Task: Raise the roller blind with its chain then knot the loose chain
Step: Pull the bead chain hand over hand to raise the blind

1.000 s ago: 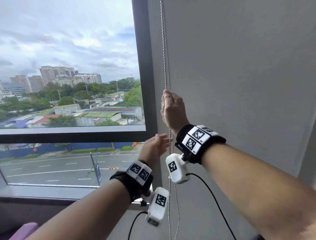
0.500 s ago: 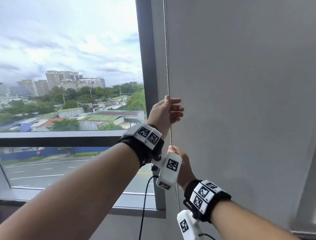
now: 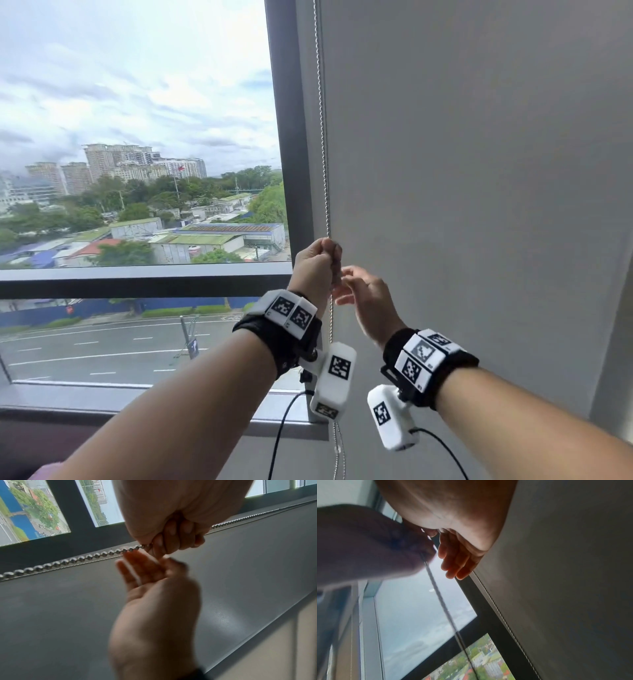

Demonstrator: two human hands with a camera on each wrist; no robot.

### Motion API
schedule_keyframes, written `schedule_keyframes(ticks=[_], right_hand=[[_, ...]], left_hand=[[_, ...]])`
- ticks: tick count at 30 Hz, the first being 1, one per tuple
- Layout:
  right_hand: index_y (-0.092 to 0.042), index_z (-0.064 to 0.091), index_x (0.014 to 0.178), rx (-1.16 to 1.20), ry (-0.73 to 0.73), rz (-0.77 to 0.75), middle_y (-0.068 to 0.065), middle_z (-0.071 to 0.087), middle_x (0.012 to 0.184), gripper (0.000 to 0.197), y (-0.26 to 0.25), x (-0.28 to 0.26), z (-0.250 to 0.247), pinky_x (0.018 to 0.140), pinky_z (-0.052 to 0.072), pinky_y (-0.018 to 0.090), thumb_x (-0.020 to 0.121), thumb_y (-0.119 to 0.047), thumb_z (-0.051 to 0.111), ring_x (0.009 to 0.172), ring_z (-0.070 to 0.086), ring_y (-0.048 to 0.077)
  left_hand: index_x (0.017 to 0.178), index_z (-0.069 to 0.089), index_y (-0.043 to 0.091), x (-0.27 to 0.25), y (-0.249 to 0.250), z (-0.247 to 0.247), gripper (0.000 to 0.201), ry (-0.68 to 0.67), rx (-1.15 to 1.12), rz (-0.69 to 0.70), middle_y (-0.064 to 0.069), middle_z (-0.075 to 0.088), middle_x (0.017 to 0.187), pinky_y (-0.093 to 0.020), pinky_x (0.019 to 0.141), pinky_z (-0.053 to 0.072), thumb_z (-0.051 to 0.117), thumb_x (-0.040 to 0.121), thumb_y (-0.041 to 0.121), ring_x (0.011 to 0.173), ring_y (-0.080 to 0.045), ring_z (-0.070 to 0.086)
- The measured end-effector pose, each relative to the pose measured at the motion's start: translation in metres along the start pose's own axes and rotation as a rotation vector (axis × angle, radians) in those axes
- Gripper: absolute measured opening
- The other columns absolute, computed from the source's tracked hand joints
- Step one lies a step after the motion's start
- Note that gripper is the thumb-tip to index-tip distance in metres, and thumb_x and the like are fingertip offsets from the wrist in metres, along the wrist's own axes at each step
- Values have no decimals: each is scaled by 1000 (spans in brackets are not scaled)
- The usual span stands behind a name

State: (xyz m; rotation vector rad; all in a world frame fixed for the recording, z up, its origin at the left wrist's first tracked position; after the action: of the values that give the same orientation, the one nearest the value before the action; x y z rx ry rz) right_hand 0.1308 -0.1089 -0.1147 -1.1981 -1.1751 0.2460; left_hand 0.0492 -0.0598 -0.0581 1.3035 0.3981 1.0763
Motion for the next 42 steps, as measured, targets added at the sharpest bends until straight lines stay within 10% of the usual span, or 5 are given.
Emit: schedule_keyframes(ticks=[8,21,26,32,42], right_hand=[[-20,66,93,-20,43,-139,8,70,75,28,-74,41,3,74,55,49,90,-35,43,79,68,41],[-21,48,61,-137,117,-272,-9,47,52,40,-89,59,9,53,36,23,101,-22,44,46,41,4],[-24,45,61,-149,164,-308,-8,44,53,38,-82,56,5,54,35,27,99,-22,46,49,40,10],[-20,49,64,-115,192,-287,-7,49,57,35,-83,54,2,57,43,36,98,-21,48,53,47,12],[-9,64,82,-129,143,-238,3,67,70,30,-70,60,-3,76,55,47,97,-31,50,70,66,26]], left_hand=[[55,39,15,-22,-33,-11,41,9,41,-75,7,31,38,-13,36,15,16,74,-13,31,-6,20],[39,49,20,-36,-61,-20,60,-25,62,-136,0,35,52,-12,35,15,26,86,-10,33,-5,24],[93,67,3,-33,-58,-23,34,-136,55,-154,-6,71,66,-29,66,50,37,98,19,60,-17,65],[116,57,2,-11,0,-11,39,-133,62,24,-6,64,95,-34,88,40,33,98,27,89,-19,56],[87,58,12,18,58,10,21,-124,106,201,-6,55,80,-15,59,44,41,96,19,68,-12,51]])
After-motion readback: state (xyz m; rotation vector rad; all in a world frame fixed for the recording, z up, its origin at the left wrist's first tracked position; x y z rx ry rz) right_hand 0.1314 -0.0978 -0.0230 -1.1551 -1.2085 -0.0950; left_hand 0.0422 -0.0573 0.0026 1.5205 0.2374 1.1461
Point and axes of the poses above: each hand's wrist, its own x-axis towards the middle knuckle, its own z-axis out of the palm, y = z × x, the point moved 2 cm from there along x, towards the middle knuckle
